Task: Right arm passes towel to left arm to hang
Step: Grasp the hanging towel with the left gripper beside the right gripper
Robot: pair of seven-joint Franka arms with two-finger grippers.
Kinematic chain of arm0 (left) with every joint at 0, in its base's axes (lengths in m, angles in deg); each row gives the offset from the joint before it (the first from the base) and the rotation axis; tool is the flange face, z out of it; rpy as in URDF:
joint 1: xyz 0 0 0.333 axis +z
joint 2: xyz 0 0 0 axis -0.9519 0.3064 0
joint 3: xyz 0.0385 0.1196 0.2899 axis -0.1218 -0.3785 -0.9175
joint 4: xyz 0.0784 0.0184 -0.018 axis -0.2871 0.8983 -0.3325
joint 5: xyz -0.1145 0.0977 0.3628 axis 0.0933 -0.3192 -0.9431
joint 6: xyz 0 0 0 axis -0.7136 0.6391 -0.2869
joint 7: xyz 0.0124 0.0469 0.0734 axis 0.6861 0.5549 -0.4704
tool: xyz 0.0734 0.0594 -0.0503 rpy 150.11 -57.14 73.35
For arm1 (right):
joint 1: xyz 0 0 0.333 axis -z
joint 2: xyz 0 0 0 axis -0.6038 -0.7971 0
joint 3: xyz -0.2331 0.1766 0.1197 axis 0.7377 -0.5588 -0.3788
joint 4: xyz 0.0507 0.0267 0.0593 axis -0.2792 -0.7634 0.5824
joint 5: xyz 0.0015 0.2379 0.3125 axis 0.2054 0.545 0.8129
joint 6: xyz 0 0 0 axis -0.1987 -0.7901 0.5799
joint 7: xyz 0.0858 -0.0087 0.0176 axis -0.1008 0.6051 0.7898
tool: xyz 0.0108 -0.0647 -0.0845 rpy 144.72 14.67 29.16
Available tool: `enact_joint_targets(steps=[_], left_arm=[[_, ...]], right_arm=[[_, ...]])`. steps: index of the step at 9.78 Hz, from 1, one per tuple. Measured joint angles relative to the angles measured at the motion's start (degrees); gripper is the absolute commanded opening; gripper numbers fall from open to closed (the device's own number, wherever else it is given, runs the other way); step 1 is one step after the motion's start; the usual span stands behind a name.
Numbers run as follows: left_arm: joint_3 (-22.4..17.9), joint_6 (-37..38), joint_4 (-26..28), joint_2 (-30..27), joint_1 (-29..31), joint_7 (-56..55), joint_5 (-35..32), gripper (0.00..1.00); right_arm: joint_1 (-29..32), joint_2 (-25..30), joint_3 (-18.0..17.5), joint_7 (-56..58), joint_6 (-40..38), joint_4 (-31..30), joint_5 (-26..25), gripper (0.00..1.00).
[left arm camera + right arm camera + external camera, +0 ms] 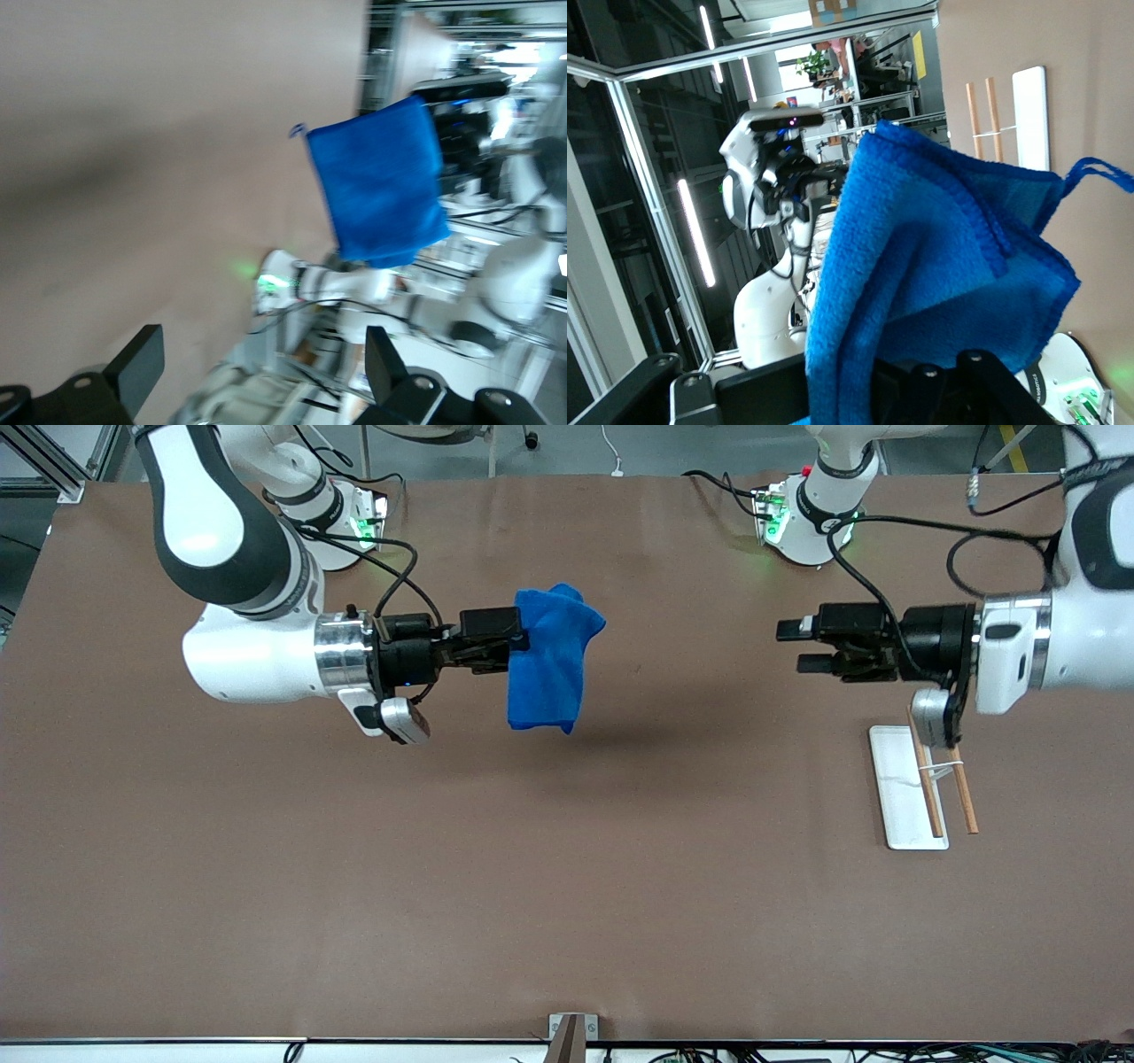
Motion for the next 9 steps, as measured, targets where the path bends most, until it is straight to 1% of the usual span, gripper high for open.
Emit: enact_joint_targets(steps=[1, 2, 3, 4, 5, 7, 9], left_arm=[[0.0, 0.4, 1.4, 2.0, 0.1, 2.8, 6.3, 0.95], [0.4, 0.6, 3.1, 3.7, -0.2, 5.9, 12.2, 0.90], [1.1, 0.7, 4.7, 5.7, -0.6, 9.9, 16.7, 0.88], [2.6, 0.7, 5.6, 8.2, -0.7, 14.3, 20.3, 0.85], [4.4, 0.7, 6.0, 11.1, -0.8, 18.9, 23.5, 0.82], [6.8, 1.9, 6.0, 15.5, -0.9, 24.3, 26.7, 0.72], [7.0, 5.5, 6.0, 16.5, -0.8, 24.9, 26.9, 0.68]], right_arm=[[-0.2, -0.2, -0.4, 1.2, 0.0, 0.0, 1.9, 0.01], [0.4, -0.5, -2.1, 2.8, 0.0, 0.0, 4.3, 0.01], [1.7, -1.1, -5.0, 5.3, 0.0, 0.0, 7.5, 0.01], [2.3, -1.7, -7.3, 8.8, 0.1, 0.0, 10.8, 0.01], [2.1, -2.4, -8.6, 11.3, 0.4, 0.0, 13.3, 0.01], [1.7, -3.5, -9.2, 13.5, 0.7, 0.4, 17.0, 0.01], [1.6, -5.0, -10.3, 14.1, 3.0, 2.7, 18.7, 0.01]])
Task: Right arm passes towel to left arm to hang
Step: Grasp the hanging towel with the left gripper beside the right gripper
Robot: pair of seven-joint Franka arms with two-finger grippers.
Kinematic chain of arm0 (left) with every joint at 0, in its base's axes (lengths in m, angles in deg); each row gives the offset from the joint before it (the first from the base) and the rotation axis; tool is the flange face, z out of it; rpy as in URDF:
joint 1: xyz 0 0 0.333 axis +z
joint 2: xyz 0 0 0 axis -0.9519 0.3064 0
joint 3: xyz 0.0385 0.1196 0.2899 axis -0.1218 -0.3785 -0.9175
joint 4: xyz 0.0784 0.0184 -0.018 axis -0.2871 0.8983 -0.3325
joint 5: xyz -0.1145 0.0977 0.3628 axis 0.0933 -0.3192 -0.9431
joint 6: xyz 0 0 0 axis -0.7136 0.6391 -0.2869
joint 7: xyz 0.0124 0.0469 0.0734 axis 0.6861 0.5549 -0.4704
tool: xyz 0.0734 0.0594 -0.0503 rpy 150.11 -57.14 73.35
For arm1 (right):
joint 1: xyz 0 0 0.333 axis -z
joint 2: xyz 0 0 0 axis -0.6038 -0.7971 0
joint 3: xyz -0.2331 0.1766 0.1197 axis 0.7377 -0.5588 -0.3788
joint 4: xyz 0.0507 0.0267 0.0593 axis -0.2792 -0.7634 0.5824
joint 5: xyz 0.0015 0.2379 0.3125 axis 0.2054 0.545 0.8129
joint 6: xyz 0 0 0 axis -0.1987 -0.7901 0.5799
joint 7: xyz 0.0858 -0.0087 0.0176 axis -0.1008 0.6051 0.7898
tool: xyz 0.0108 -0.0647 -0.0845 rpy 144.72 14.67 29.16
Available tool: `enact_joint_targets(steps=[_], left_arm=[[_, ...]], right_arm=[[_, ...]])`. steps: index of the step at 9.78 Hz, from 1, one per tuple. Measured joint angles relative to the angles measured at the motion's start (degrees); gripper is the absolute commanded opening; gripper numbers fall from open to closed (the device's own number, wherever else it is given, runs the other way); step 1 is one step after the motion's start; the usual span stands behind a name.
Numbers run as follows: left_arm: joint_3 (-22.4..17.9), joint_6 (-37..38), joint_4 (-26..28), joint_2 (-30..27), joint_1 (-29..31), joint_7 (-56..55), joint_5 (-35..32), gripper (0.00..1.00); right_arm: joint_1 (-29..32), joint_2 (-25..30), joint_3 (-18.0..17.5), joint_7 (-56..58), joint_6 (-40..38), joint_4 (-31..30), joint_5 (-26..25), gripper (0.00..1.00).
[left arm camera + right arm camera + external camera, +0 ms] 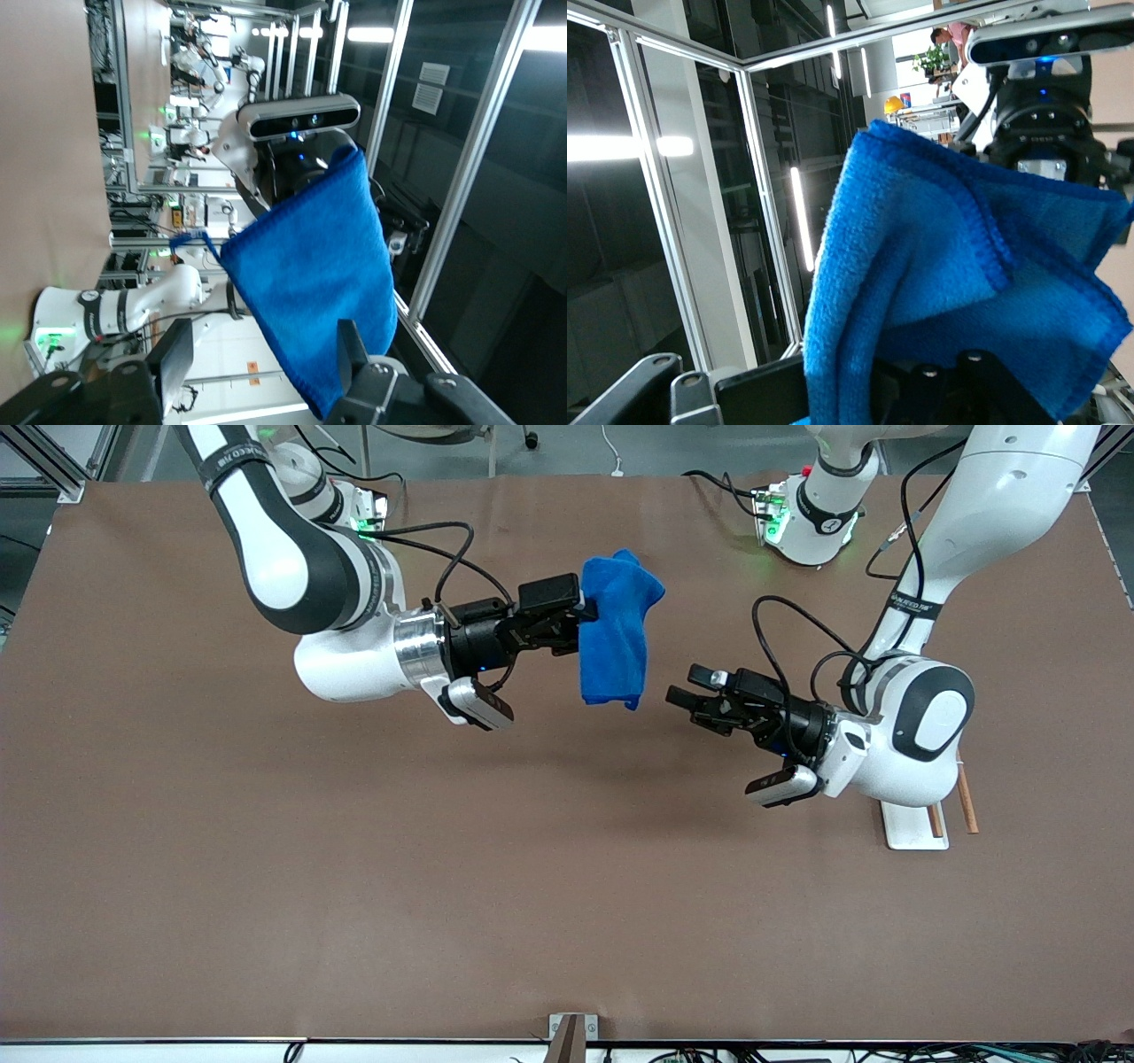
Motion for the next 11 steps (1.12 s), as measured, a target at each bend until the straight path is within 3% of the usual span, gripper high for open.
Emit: enact_joint_targets(steps=[8, 11], left_arm=[[1.9, 1.5, -0.4, 2.3, -0.4, 2.6, 2.8, 0.56], [2.0, 1.5, -1.3, 2.3, -0.5, 2.6, 4.1, 0.35]], right_arm=[[-0.6, -2.0, -1.4, 0.5, 2.8, 2.8, 0.7, 0.02], [-0.7, -2.0, -1.4, 0.7, 2.8, 2.8, 0.7, 0.02]])
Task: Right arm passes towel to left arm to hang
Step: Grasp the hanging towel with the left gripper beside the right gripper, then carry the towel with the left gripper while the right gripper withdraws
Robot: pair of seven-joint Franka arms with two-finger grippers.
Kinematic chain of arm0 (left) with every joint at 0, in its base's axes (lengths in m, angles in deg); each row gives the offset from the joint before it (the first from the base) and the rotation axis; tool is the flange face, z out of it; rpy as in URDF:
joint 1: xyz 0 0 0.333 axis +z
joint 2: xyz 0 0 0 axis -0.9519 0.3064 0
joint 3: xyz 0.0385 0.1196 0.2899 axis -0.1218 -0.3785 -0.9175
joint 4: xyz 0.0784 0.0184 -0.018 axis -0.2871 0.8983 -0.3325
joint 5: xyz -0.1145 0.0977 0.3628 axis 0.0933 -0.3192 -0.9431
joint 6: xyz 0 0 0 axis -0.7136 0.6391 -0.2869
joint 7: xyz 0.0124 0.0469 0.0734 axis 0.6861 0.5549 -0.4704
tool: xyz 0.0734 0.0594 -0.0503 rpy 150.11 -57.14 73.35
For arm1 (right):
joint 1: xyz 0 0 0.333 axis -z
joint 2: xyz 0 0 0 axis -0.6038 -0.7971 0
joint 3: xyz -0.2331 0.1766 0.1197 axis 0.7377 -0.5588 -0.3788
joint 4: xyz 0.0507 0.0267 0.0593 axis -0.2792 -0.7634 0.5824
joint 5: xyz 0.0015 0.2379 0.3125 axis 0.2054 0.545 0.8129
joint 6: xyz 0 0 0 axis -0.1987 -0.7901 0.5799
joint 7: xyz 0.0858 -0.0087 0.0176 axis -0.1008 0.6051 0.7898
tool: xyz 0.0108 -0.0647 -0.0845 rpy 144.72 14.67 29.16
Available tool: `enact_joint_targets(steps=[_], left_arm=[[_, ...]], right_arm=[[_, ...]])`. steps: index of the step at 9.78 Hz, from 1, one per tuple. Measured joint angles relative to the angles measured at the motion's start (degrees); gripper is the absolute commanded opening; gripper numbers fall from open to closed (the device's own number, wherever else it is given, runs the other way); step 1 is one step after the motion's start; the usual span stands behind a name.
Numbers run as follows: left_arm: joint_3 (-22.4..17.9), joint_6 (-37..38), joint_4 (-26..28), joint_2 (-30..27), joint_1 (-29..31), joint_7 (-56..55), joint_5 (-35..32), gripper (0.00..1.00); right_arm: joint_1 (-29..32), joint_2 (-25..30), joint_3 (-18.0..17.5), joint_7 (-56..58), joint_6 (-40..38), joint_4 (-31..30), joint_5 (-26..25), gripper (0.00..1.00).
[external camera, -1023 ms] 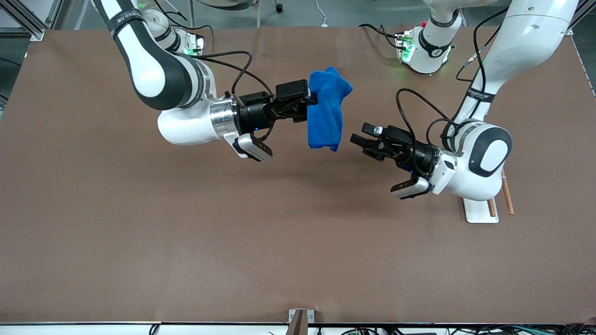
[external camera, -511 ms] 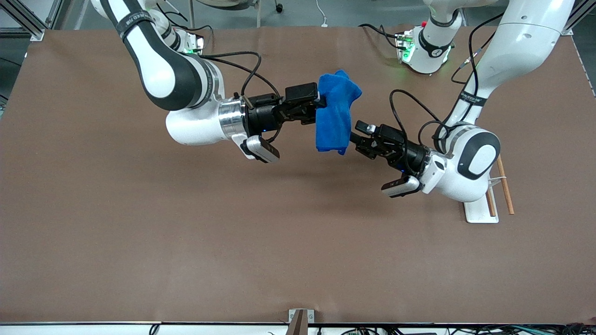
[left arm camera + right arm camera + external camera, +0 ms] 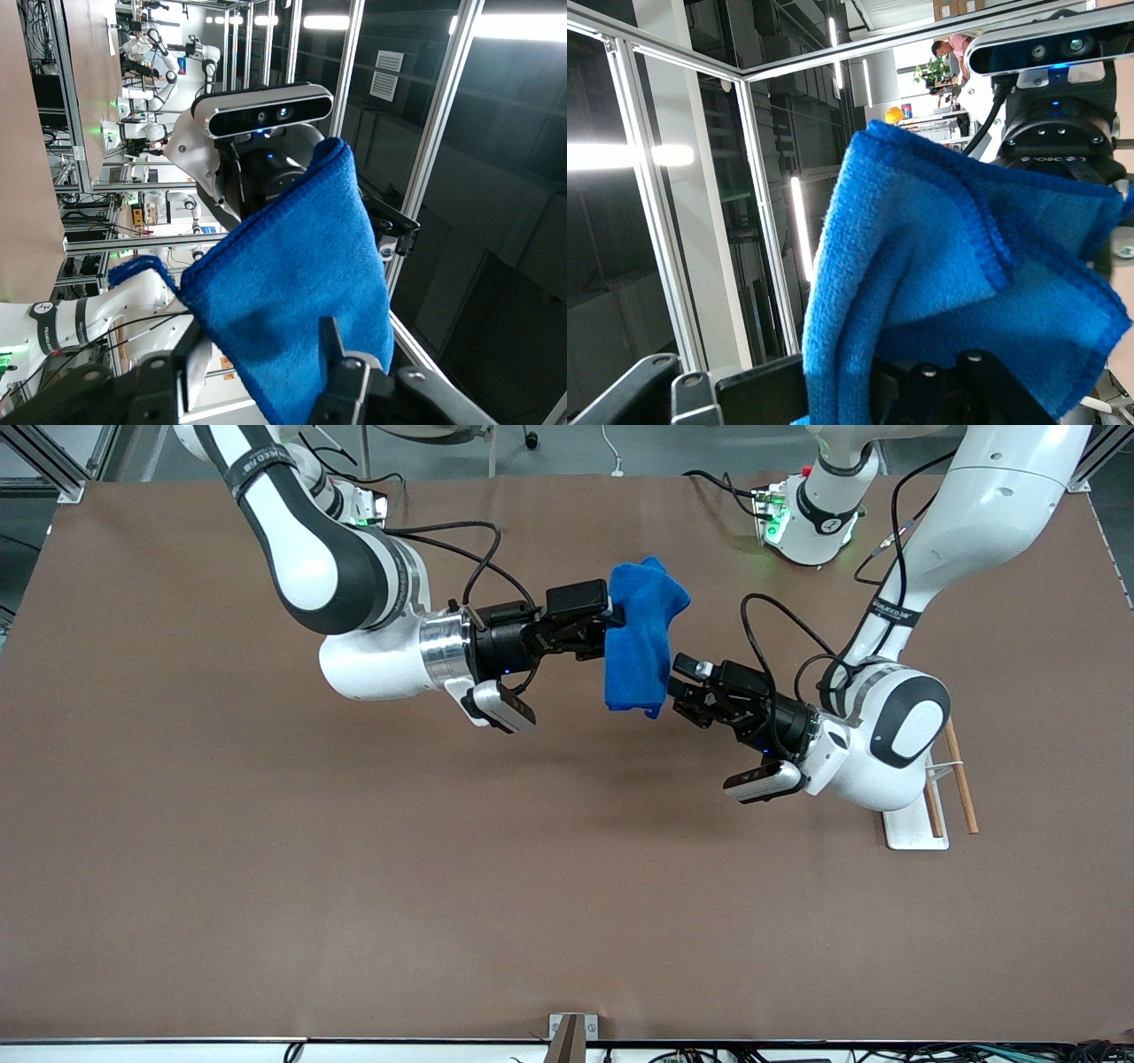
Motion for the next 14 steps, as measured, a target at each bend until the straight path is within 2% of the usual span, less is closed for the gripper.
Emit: enact_joint_targets(steps=[3, 5, 6, 8, 10, 11, 12, 14], left_arm=[[0.0, 0.0, -0.5, 0.0, 0.1, 0.0, 0.7, 0.10], [-0.1, 0.0, -0.9, 0.0, 0.4, 0.0, 0.7, 0.02], [-0.1, 0.0, -0.9, 0.0, 0.6, 0.0, 0.7, 0.02], [-0.5, 0.0, -1.9, 0.0, 0.8, -0.2, 0.7, 0.00], [-1.4, -0.1, -3.4, -0.1, 1.0, -1.8, 0.2, 0.00], [-2.4, -0.5, -4.6, -0.4, 1.0, -3.5, -1.4, 0.00], [-3.2, -0.9, -6.3, -0.8, 1.3, -6.3, -3.7, 0.00], [-3.9, -1.4, -10.0, -1.5, 2.5, -12.5, -8.7, 0.00]], right_arm=[[0.0, 0.0, 0.0, 0.0, 0.0, 0.0, 0.0, 0.03], [0.0, 0.0, 0.0, 0.0, 0.0, 0.0, 0.0, 0.03], [0.0, 0.0, 0.0, 0.1, 0.0, 0.0, 0.0, 0.09], [0.0, -0.1, 0.0, 0.1, 0.2, 0.0, 0.0, 1.00], [0.0, -0.3, 0.4, 0.1, 1.1, -0.2, -1.1, 1.00], [0.1, -0.4, 0.9, 0.1, 1.6, -0.2, -3.8, 1.00], [0.3, -0.4, 2.0, -0.2, 2.2, -0.2, -9.4, 1.00], [1.0, -0.2, 6.2, -2.9, 2.2, -0.1, -26.8, 1.00]])
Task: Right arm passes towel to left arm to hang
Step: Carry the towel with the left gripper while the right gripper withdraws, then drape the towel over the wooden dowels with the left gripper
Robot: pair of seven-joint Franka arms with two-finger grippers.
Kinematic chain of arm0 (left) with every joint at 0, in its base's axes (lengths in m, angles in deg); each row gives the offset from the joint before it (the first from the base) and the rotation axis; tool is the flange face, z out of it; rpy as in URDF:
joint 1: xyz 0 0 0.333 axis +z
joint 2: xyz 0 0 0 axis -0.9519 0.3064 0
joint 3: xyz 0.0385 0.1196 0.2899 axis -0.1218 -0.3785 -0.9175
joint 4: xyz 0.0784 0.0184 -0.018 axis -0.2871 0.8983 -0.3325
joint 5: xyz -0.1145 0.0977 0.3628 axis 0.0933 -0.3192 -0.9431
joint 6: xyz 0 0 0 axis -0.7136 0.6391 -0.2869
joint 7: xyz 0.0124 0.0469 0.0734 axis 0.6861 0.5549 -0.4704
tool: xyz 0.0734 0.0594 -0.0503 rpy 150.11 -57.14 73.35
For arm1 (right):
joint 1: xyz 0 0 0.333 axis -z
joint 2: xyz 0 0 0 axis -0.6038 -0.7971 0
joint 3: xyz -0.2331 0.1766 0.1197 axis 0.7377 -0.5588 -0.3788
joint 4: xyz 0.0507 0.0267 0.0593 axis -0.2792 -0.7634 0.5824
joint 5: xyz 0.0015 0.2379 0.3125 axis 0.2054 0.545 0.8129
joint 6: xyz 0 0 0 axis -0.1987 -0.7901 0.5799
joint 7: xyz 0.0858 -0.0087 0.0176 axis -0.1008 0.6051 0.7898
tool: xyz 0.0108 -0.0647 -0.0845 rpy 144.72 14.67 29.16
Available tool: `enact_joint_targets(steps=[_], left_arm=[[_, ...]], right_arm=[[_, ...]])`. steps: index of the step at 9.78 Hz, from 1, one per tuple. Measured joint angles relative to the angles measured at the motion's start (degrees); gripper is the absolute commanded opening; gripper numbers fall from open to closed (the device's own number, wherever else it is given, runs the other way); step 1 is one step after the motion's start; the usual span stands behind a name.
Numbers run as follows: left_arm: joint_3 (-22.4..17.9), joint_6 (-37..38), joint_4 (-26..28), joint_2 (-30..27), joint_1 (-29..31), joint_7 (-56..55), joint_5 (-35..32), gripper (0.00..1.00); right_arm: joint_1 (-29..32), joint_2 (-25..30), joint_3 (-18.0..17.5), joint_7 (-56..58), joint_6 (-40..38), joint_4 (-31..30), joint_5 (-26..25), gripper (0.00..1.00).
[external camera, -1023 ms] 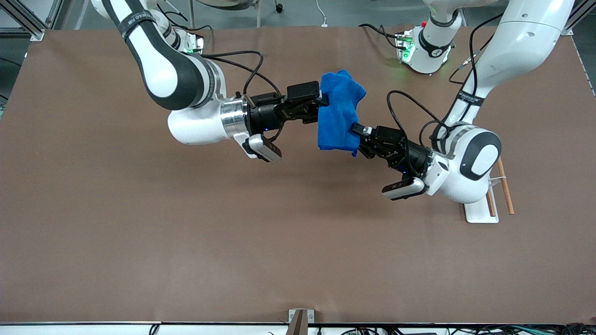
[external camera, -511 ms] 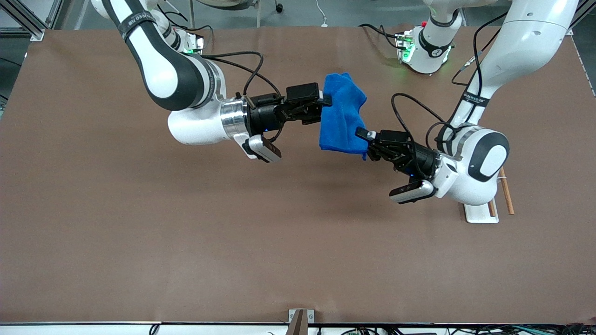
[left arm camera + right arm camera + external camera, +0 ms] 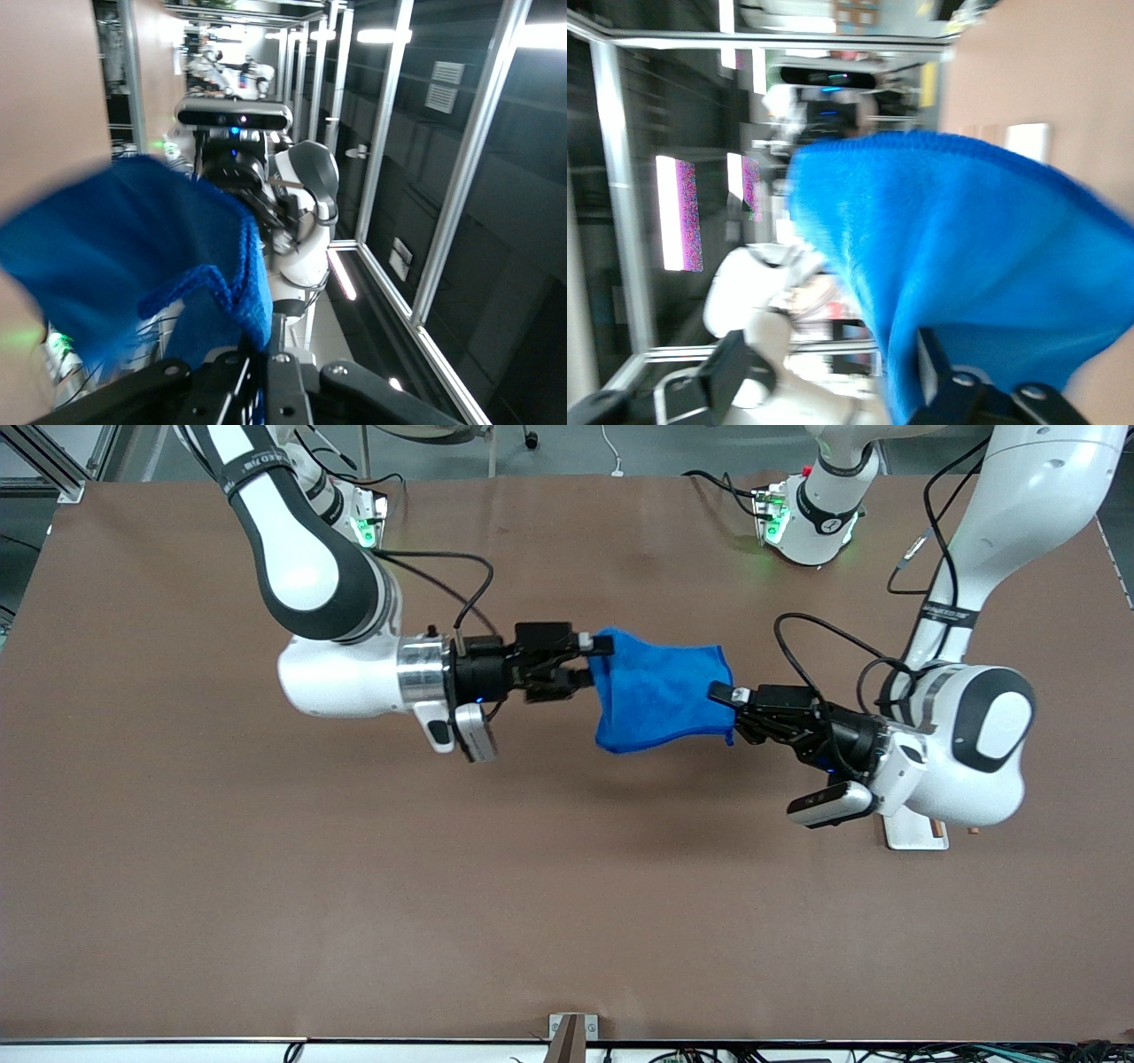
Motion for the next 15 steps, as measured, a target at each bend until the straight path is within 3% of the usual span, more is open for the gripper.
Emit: enact_joint_targets(steps=[3, 5, 7, 9, 10, 12, 15], left_arm=[[-0.8, -0.2, -4.8, -0.3, 2.4, -7.6, -11.6, 0.00], [-1.1, -0.3, -7.3, -0.3, 3.8, -11.6, -20.1, 0.00], [-1.3, -0.7, -9.1, -0.4, 5.1, -15.9, -29.0, 0.00], [-1.4, -1.7, -11.0, -0.4, 5.6, -21.0, -38.7, 0.00], [-1.4, -1.8, -11.7, -0.4, 5.6, -22.7, -44.5, 0.00], [-1.4, -2.0, -12.8, -0.8, 5.8, -23.5, -55.4, 0.00], [-1.4, -2.0, -12.9, -1.4, 5.8, -23.5, -70.5, 0.00]], right_arm=[[2.0, 0.5, 6.0, -3.1, -2.5, -0.2, -23.9, 1.00], [4.0, 1.2, 11.6, -3.1, -6.0, -0.1, -42.5, 1.00], [6.1, 4.0, 17.6, -3.0, -9.4, 0.1, -56.2, 1.00], [9.8, 7.1, 20.1, -2.8, -14.4, 3.1, -70.9, 1.00], [11.4, 7.8, 20.3, -2.8, -17.9, 6.8, -75.7, 1.00], [14.3, 8.2, 20.4, -3.0, -23.6, 13.4, -79.0, 1.00], [18.5, 8.7, 20.4, -2.5, -27.4, 16.6, -83.0, 1.00]])
